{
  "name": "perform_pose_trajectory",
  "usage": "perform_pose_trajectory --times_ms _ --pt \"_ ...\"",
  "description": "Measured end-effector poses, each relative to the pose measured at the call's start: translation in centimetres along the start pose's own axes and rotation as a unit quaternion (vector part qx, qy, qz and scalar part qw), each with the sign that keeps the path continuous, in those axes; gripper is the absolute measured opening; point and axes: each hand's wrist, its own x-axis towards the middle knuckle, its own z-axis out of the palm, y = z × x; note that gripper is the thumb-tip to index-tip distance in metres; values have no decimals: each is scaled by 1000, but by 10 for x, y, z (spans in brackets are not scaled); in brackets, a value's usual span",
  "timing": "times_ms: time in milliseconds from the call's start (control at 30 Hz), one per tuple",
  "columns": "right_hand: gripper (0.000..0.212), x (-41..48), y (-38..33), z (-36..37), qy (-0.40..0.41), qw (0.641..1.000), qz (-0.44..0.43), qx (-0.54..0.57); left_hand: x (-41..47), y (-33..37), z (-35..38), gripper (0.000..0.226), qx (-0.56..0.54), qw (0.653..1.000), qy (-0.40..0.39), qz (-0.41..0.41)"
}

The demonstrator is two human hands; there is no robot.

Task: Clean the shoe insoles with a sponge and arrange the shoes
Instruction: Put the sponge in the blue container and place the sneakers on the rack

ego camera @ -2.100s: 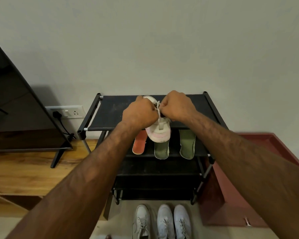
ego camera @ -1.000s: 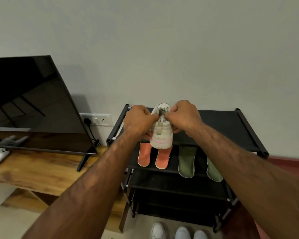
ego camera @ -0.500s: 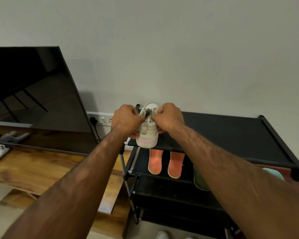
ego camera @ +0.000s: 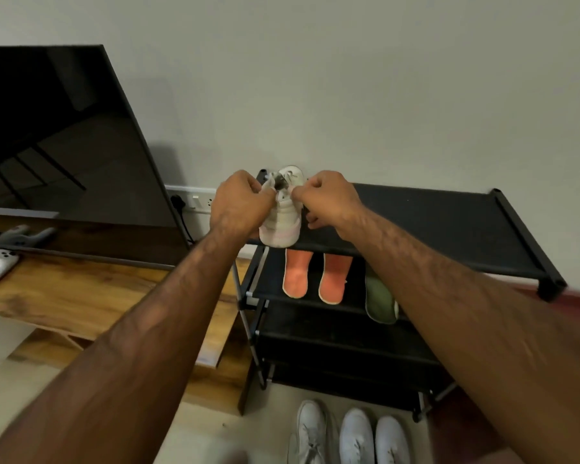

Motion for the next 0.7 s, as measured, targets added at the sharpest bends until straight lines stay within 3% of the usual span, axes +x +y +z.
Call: perform_pose_trajectory --times_ms 100,300,700 --pt "17 -33 8 -15 12 1000 -7 -9 -35 10 -1 6 -29 999 -25 18" --pt "19 -106 61 -31 6 999 10 -41 -132 4 22 10 -58 981 -182 34" --pt "19 -210 262 9 -150 968 191 -61 -259 -111 134 9 37 911 -398 -103"
